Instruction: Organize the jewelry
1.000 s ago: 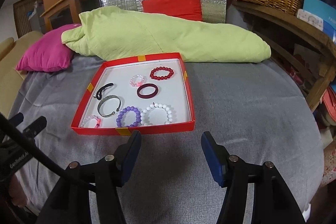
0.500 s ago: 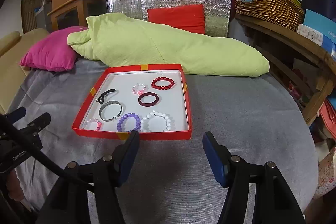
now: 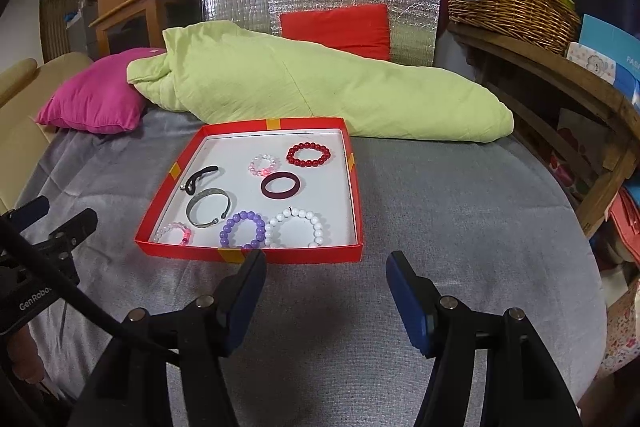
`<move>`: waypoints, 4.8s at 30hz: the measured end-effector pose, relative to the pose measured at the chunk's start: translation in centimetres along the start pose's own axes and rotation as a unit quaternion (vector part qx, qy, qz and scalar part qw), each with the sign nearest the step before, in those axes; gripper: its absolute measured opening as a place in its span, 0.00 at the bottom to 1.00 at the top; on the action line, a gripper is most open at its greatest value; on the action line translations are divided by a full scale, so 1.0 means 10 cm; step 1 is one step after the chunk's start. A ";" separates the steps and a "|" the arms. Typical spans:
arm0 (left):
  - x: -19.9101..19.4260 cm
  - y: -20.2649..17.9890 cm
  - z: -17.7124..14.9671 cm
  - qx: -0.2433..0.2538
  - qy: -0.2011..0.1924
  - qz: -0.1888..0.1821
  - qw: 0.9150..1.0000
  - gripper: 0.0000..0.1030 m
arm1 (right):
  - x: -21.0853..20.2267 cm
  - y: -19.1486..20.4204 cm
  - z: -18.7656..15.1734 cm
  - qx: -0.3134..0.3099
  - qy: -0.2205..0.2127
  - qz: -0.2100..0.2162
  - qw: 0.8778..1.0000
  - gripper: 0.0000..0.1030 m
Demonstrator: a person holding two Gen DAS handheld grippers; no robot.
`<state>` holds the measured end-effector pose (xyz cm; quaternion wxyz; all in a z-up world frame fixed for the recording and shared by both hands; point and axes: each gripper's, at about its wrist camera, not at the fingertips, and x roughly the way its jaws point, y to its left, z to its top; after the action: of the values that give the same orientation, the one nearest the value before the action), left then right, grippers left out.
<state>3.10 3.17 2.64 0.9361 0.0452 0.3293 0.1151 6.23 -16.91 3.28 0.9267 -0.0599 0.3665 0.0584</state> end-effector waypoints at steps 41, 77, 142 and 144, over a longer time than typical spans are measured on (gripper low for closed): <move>-0.06 0.08 0.01 -0.005 -0.008 0.010 1.000 0.78 | -0.02 0.20 0.01 -0.001 -0.005 0.019 1.000 0.64; -0.07 0.12 0.00 -0.006 -0.008 0.012 1.000 0.78 | -0.05 0.28 0.02 0.002 -0.014 0.026 1.000 0.64; -0.10 0.25 -0.03 -0.013 -0.007 0.019 1.000 0.78 | -0.03 0.40 0.03 -0.002 -0.016 0.026 1.000 0.64; -0.10 0.25 -0.03 -0.014 -0.007 0.018 1.000 0.78 | -0.02 0.39 0.03 -0.001 -0.016 0.025 1.000 0.64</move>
<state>1.70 5.32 3.44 0.9366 0.0392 0.3205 0.1359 5.64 -13.06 3.38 0.9307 -0.0508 0.3527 0.0832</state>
